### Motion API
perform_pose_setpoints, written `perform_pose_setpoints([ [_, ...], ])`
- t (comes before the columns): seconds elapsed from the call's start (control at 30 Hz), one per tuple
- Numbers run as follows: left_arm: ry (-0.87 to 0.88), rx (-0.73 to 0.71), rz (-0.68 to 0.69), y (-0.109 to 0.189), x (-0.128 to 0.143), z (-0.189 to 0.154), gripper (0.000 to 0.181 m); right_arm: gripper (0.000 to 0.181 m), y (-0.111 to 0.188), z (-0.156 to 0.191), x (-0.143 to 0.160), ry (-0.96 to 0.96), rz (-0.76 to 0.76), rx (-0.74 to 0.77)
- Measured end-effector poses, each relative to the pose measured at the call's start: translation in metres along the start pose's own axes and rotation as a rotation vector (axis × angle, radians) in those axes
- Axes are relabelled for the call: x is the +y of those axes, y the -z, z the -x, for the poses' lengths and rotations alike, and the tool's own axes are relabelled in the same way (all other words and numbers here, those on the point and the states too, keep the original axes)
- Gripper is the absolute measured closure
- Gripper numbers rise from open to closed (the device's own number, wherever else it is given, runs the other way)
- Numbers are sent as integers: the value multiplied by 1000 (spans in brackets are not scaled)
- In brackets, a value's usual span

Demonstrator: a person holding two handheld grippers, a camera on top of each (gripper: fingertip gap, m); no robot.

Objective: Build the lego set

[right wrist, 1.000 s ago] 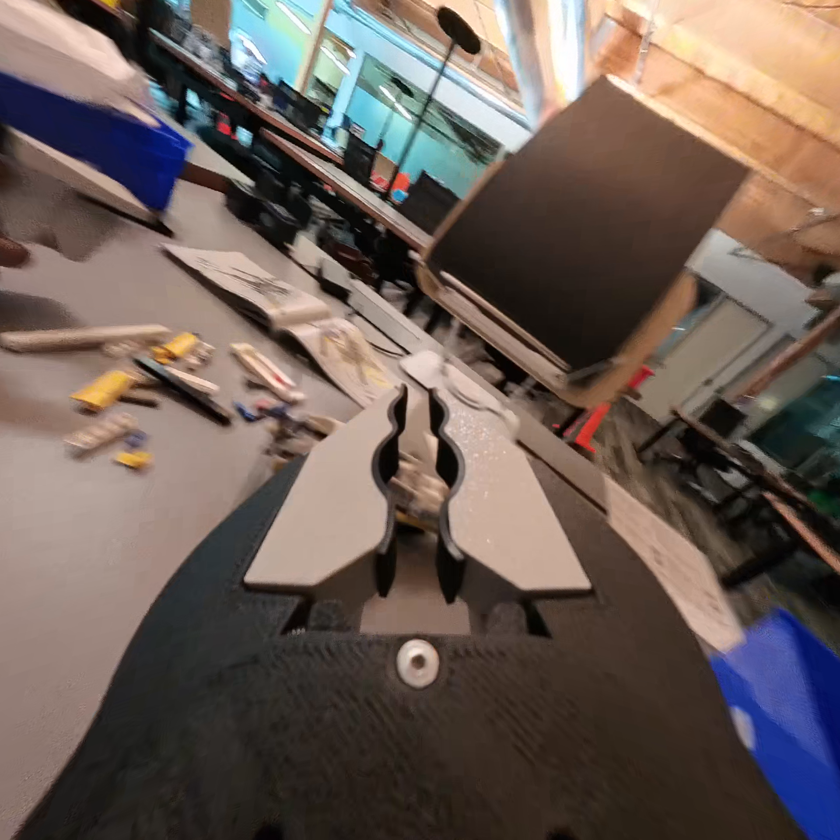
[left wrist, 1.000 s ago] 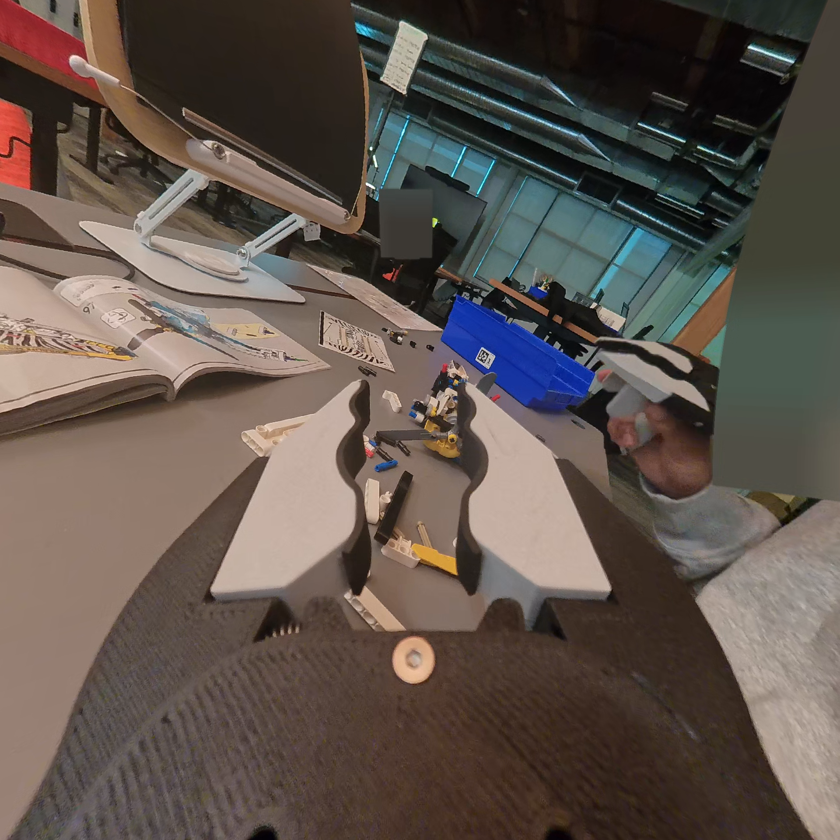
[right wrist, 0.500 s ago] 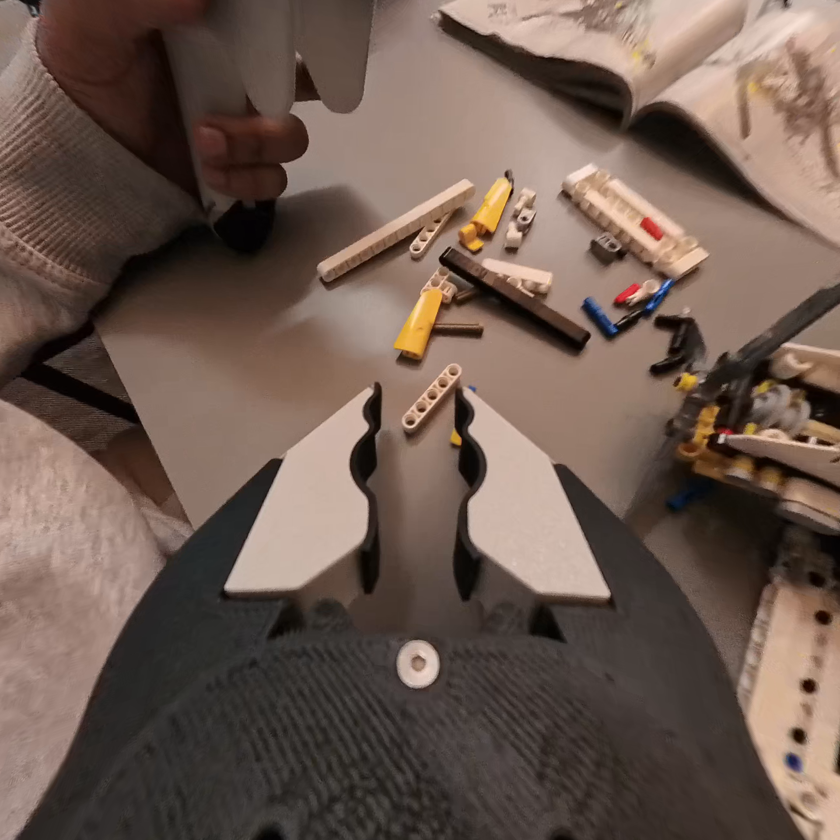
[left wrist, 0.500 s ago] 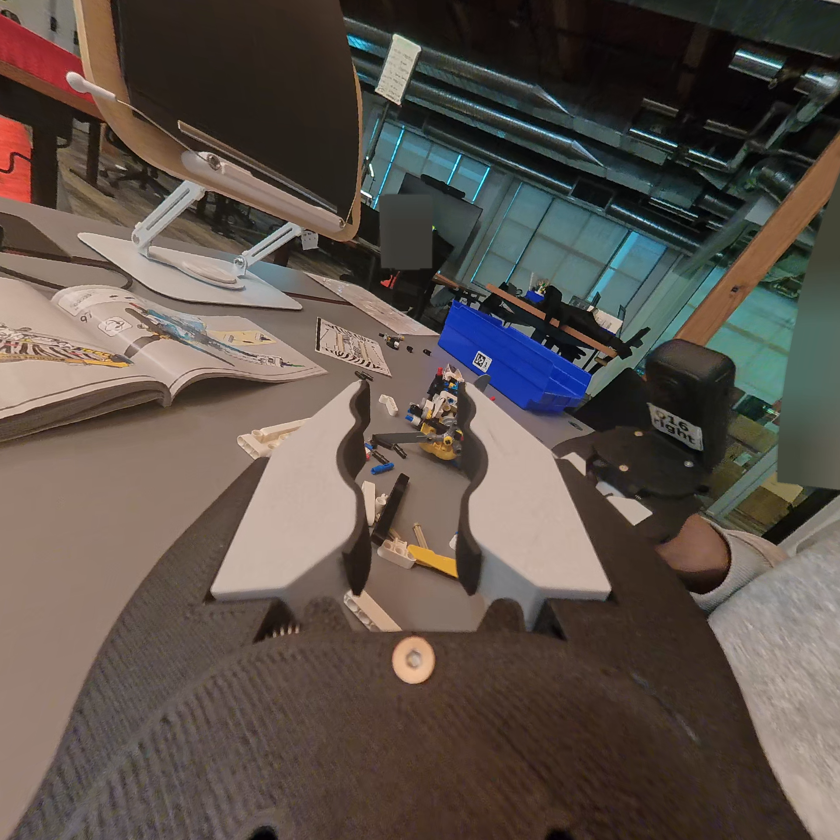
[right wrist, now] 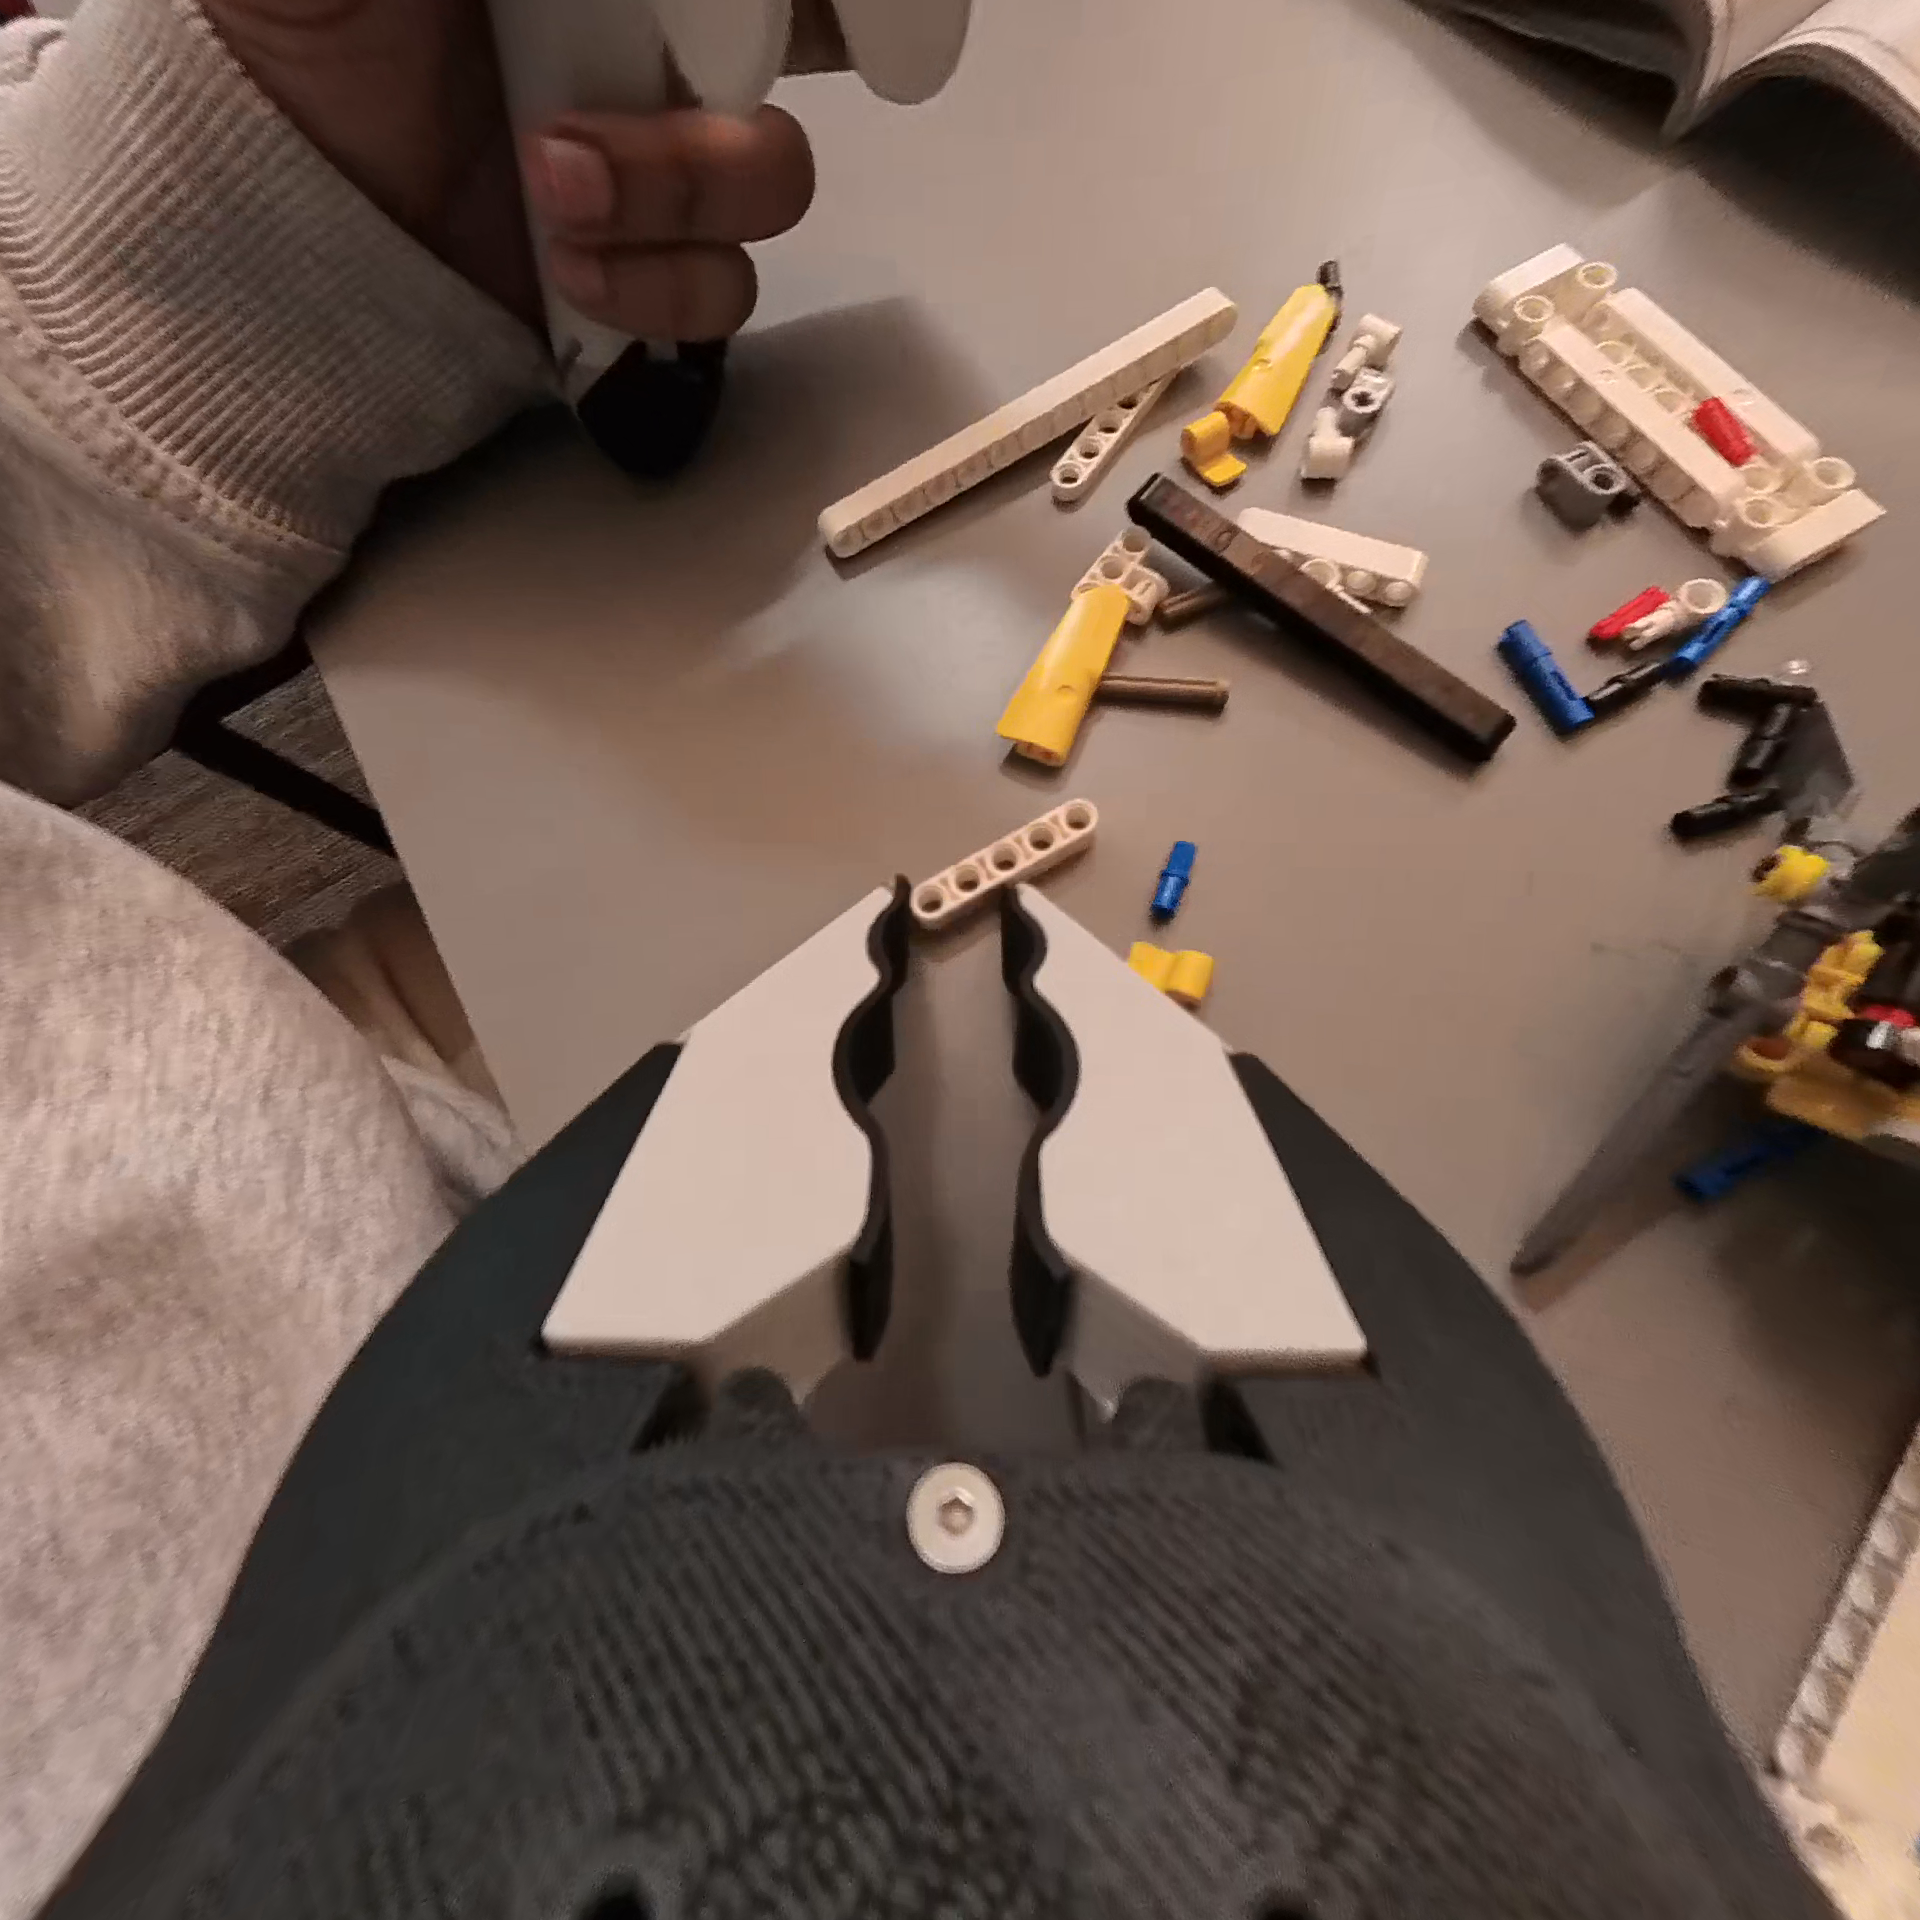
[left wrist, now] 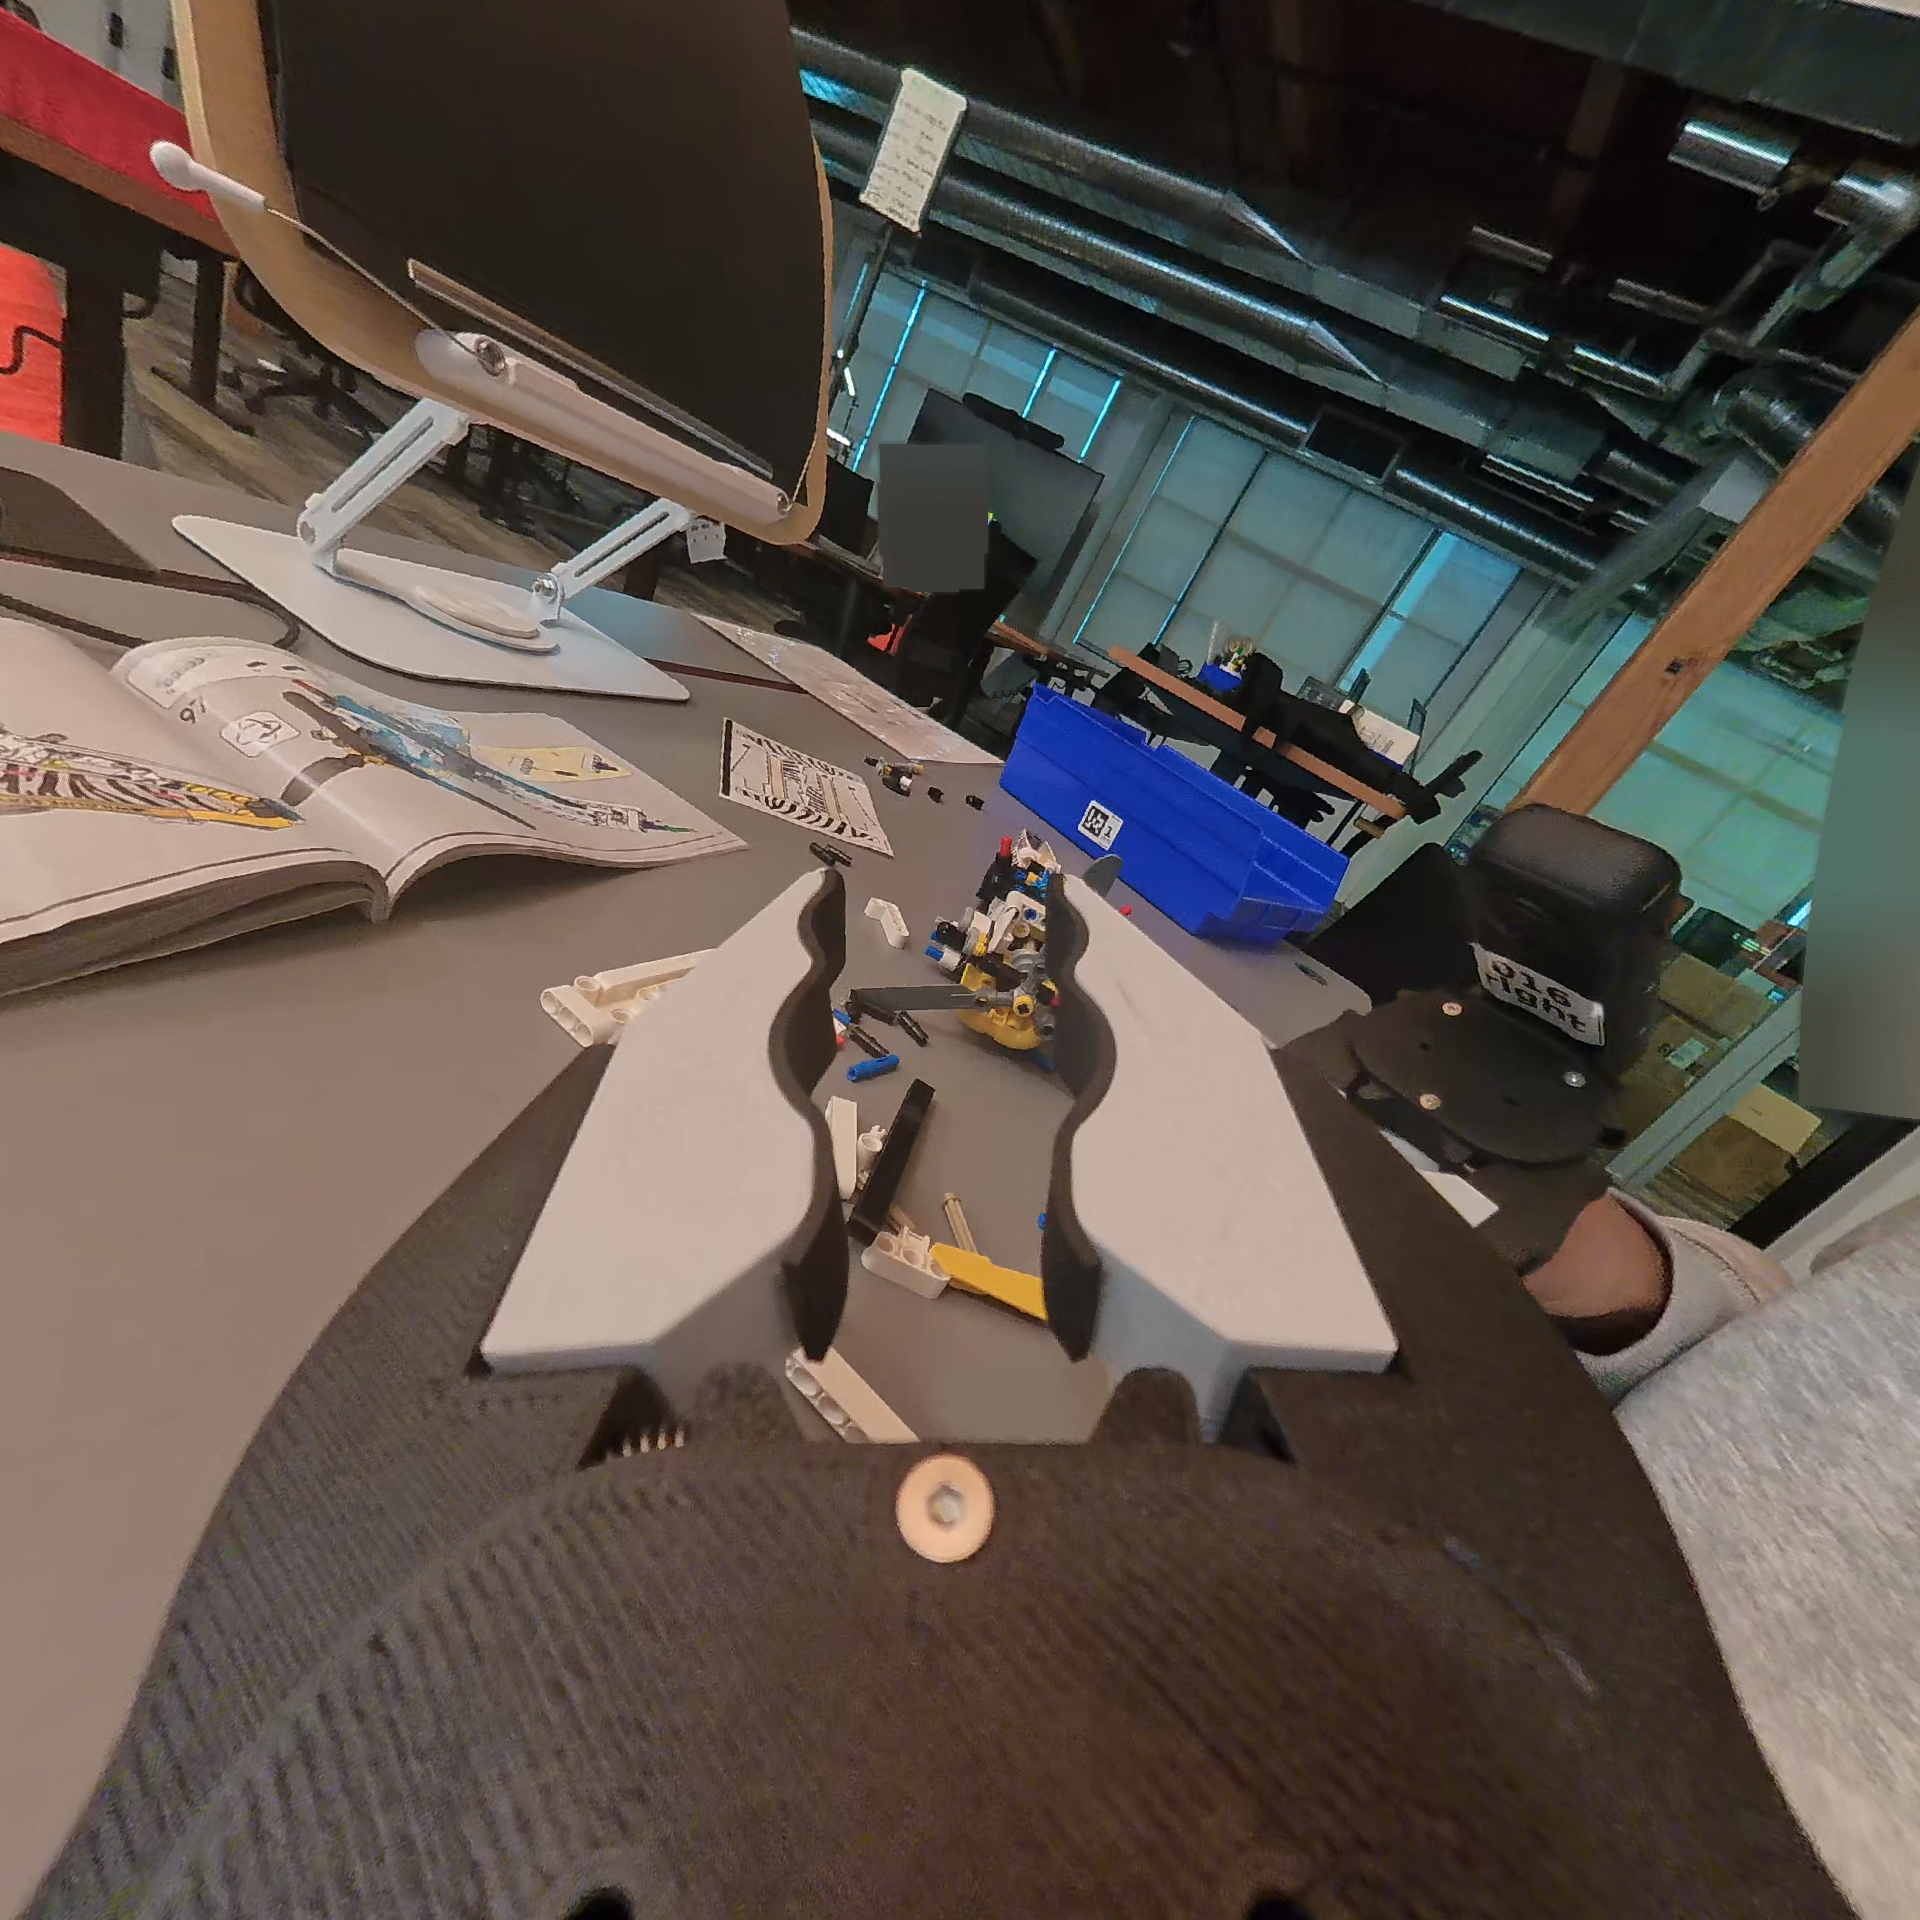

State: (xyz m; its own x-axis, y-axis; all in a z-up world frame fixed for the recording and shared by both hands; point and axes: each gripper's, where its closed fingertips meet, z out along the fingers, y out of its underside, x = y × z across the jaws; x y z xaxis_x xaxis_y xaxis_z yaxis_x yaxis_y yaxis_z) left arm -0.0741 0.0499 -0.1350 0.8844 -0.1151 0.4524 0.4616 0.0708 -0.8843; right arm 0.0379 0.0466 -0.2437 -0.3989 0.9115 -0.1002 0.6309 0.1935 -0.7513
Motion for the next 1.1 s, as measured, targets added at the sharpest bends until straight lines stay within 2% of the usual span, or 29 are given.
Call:
perform_pose_setpoints([
  [0.17,1,0,0,0,0,0,145,174,5,15,6,54,13,-83],
  [0.37,4,1,2,0,0,0,145,175,20,13,20,44,40,-116],
  [0.57,8,0,2,0,0,1,145,175,39,-7,34,40,107,-50],
  [0.83,12,-1,2,0,0,1,145,173,57,-38,46,-78,135,57],
  [1.1,16,-1,4,0,0,2,145,161,61,-32,37,-79,48,49],
])
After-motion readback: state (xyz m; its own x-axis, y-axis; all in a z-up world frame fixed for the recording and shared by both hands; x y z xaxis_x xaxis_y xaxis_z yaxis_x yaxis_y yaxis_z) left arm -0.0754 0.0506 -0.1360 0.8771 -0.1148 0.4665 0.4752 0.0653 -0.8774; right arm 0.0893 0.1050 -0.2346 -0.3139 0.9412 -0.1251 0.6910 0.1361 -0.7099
